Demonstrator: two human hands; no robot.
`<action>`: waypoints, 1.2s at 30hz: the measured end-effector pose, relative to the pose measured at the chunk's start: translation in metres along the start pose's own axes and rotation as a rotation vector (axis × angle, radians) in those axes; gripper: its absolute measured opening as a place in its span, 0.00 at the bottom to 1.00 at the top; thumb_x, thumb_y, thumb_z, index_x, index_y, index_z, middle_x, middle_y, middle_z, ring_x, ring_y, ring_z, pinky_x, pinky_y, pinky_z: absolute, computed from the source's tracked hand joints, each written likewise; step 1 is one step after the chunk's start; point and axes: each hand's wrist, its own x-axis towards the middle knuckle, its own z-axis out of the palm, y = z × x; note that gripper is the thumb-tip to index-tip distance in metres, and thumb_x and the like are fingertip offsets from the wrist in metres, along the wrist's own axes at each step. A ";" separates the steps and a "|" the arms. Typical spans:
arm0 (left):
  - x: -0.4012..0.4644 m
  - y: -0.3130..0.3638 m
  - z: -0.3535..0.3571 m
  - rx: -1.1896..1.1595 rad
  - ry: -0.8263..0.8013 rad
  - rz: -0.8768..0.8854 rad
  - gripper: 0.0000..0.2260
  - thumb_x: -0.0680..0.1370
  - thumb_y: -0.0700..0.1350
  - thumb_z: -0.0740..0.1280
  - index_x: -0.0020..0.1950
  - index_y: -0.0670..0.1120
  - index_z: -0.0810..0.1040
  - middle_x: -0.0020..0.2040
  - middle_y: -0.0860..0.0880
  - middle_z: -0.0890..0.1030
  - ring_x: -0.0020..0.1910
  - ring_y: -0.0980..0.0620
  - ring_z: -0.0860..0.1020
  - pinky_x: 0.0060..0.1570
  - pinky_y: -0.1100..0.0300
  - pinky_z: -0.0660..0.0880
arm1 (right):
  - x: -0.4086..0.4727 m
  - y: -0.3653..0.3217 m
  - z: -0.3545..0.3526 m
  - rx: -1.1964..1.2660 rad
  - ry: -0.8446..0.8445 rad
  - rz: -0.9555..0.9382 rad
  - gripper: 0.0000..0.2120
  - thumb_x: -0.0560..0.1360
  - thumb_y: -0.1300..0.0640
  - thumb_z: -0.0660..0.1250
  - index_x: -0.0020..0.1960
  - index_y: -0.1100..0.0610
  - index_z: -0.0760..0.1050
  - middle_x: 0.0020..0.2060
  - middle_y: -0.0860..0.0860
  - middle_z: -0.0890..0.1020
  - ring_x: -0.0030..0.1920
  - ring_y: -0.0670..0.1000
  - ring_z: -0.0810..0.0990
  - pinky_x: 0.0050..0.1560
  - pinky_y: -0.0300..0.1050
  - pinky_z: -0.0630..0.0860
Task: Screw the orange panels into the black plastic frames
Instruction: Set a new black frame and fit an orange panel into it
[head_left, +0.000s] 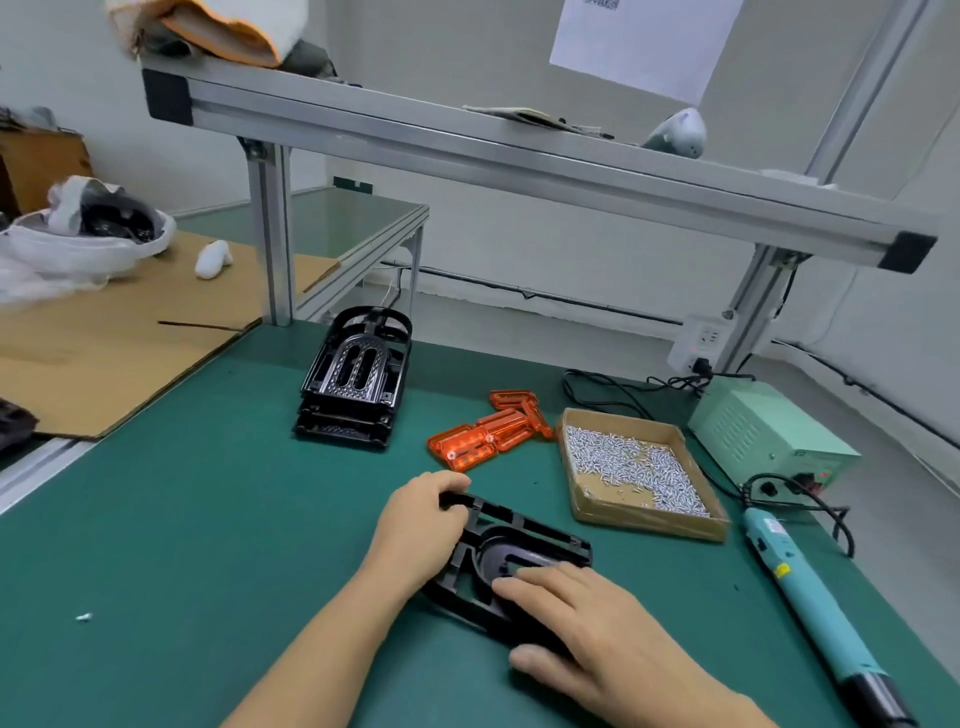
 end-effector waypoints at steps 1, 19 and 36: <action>0.000 0.000 0.000 0.019 0.002 0.001 0.17 0.77 0.39 0.62 0.63 0.52 0.77 0.61 0.56 0.76 0.59 0.57 0.73 0.59 0.64 0.67 | 0.002 0.001 -0.003 0.064 0.006 0.012 0.21 0.79 0.39 0.54 0.61 0.49 0.79 0.55 0.43 0.81 0.54 0.41 0.79 0.53 0.33 0.73; -0.002 0.001 0.008 0.095 0.121 -0.030 0.10 0.77 0.44 0.63 0.49 0.56 0.81 0.54 0.58 0.80 0.55 0.54 0.75 0.57 0.56 0.71 | 0.166 0.082 0.034 -0.068 -0.235 0.333 0.29 0.78 0.62 0.62 0.76 0.49 0.59 0.74 0.49 0.63 0.74 0.55 0.59 0.70 0.55 0.56; -0.003 0.002 0.013 0.026 0.189 -0.051 0.09 0.78 0.43 0.62 0.51 0.54 0.80 0.52 0.57 0.77 0.58 0.53 0.72 0.58 0.55 0.70 | 0.135 0.087 0.013 0.385 0.085 0.545 0.09 0.77 0.57 0.68 0.56 0.52 0.82 0.48 0.49 0.82 0.49 0.50 0.78 0.50 0.42 0.73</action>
